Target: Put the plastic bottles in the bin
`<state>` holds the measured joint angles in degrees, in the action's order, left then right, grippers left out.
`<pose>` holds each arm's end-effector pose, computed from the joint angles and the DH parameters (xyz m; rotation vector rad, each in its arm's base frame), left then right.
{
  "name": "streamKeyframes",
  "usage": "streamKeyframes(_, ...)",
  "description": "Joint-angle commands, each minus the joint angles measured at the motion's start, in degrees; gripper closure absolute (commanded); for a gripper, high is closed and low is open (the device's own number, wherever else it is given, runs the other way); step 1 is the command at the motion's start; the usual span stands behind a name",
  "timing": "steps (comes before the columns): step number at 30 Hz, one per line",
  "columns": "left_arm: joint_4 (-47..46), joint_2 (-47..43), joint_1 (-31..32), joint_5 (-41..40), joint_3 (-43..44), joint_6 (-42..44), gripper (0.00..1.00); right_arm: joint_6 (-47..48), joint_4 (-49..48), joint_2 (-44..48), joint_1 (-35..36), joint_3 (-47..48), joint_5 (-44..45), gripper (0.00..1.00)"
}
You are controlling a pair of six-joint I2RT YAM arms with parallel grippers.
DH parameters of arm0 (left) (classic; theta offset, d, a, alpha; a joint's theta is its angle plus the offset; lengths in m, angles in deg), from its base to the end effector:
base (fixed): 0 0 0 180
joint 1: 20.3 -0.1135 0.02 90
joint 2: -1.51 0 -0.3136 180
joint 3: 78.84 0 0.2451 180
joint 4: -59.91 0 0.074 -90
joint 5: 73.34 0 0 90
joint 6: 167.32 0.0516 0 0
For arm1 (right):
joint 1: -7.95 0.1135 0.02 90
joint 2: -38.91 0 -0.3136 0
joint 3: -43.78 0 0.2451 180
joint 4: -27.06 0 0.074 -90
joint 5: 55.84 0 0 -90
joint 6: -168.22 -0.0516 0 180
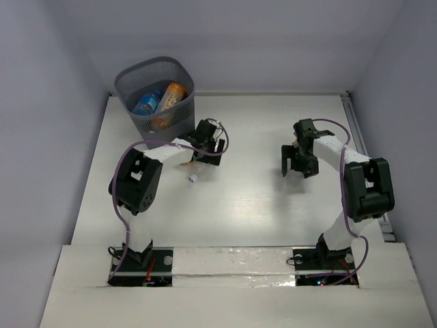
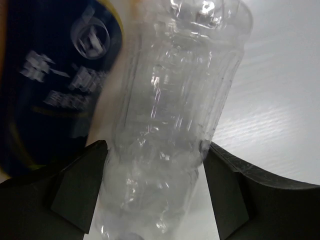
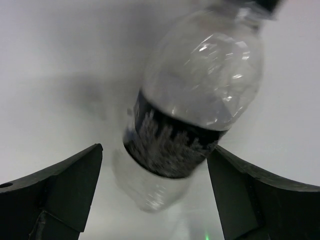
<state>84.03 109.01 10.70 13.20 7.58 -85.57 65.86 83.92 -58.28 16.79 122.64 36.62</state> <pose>0.3714 -0.2195 0.2354 0.4391 2.3323 -0.2610 0.3205 0.0476 0.2262 0.0965 2.8781 0.0081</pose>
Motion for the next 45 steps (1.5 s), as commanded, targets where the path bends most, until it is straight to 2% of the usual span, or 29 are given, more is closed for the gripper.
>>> streamKeyframes(1, 4.9, 0.42, 0.72, -0.66, -4.13, -1.94, 0.29, -3.1, -0.77, 3.05, 2.93, -0.08, -3.68, 0.11)
streamKeyframes(4, 5.42, 1.13, 1.34, -1.36, -5.19, -2.12, 0.25, -3.99, -1.3, 3.4, 3.55, -1.13, -4.04, 0.19)
streamKeyframes(6, 5.08, 0.96, 1.34, -1.46, -5.8, -2.12, 0.24, -4.42, -2.44, 4.63, 4.17, -2.45, -4.65, 0.33)
streamKeyframes(7, 4.46, 0.34, 1.34, -1.63, -6.06, -2.03, 0.25, -4.78, -3.57, 5.33, 4.17, -3.24, -4.74, 0.43)
streamKeyframes(9, 4.28, -0.1, 1.34, -1.81, -6.33, -2.03, 0.29, -5.22, -4.11, 7.71, 4.17, -4.48, -5.09, 0.44)
streamKeyframes(10, 4.37, -0.45, 1.34, -1.64, -6.33, -2.12, 0.31, -5.48, -4.29, 8.67, 4.17, -4.65, -5.18, 0.49)
streamKeyframes(12, 4.46, -1.15, 1.34, -1.11, -6.07, -2.73, 0.47, -5.92, -4.11, 12.08, 4.17, -4.75, -6.23, 0.53)
streamKeyframes(13, 4.46, -2.55, 1.95, -0.67, -5.98, -3.0, 0.53, -6.18, -4.2, 13.5, 4.69, -4.57, -6.85, 0.54)
streamKeyframes(14, 4.89, -3.52, 1.95, -0.32, -5.54, -3.35, 0.65, -6.36, -4.29, 14.91, 4.69, -4.39, -7.38, 0.55)
streamKeyframes(16, 5.68, -5.89, 2.48, 0.56, -4.4, -3.96, 0.72, -7.15, -4.11, 18.6, 5.39, -2.29, -10.17, 0.55)
streamKeyframes(21, 11.22, -15.73, 2.48, 3.11, 5.69, -5.37, 0.73, -10.66, -4.29, 21.86, 9.25, 6.58, -14.32, 0.55)
streamKeyframes(22, 12.01, -18.01, 2.48, 5.11, 7.97, -5.55, 0.73, -11.19, -5.07, 21.6, 10.13, 10.77, -15.46, 0.55)
streamKeyframes(27, 16.67, -21.1, -2.08, 6.98, 26.87, -7.65, 0.73, -14.27, -7.45, 17.92, 15.59, 23.63, -18.1, 0.55)
streamKeyframes(29, 17.11, -21.28, -7.95, 8.55, 34.05, -8.44, 0.73, -15.23, -8.68, 16.08, 16.98, 27.49, -19.86, 0.55)
streamKeyframes(32, 16.76, -20.41, -16.55, 9.97, 40.66, -10.38, 0.73, -16.03, -9.65, 14.58, 18.57, 29.79, -20.92, 0.55)
streamKeyframes(34, 16.15, -19.53, -20.09, 9.97, 42.62, -11.52, 0.73, -16.55, -10.61, 13.26, 20.33, 31.11, -21.18, 0.54)
streamKeyframes(37, 14.48, -17.95, -25.89, 9.53, 44.38, -13.1, 0.71, -17.87, -12.46, 10.89, 22.71, 32.87, -21.62, 0.54)
streamKeyframes(38, 14.13, -17.59, -27.12, 9.09, 43.86, -13.19, 0.63, -18.22, -12.81, 10.1, 23.32, 33.74, -21.53, 0.54)
streamKeyframes(39, 13.87, -17.16, -29.05, 8.13, 43.51, -13.28, 0.53, -19.1, -13.16, 9.22, 23.94, 34.88, -21.27, 0.54)
streamKeyframes(40, 14.38, -16.11, -30.03, 7.6, 43.42, -13.89, 0.27, -19.54, -13.86, 7.03, 25.16, 37.85, -21.35, 0.53)
streamKeyframes(41, 14.65, -15.58, -30.91, 8.03, 43.42, -14.07, 0.11, -20.07, -14.3, 5.79, 25.78, 39.71, -21.44, 0.53)
streamKeyframes(42, 15.0, -15.31, -31.53, 8.12, 43.24, -14.25, 0.01, -21.2, -14.83, 4.48, 26.4, 41.64, -21.36, 0.53)
streamKeyframes(45, 14.13, -17.5, -31.53, 8.3, 40.79, -14.51, 0.01, -23.92, -16.85, -2.46, 27.98, 51.3, -21.44, 0.51)
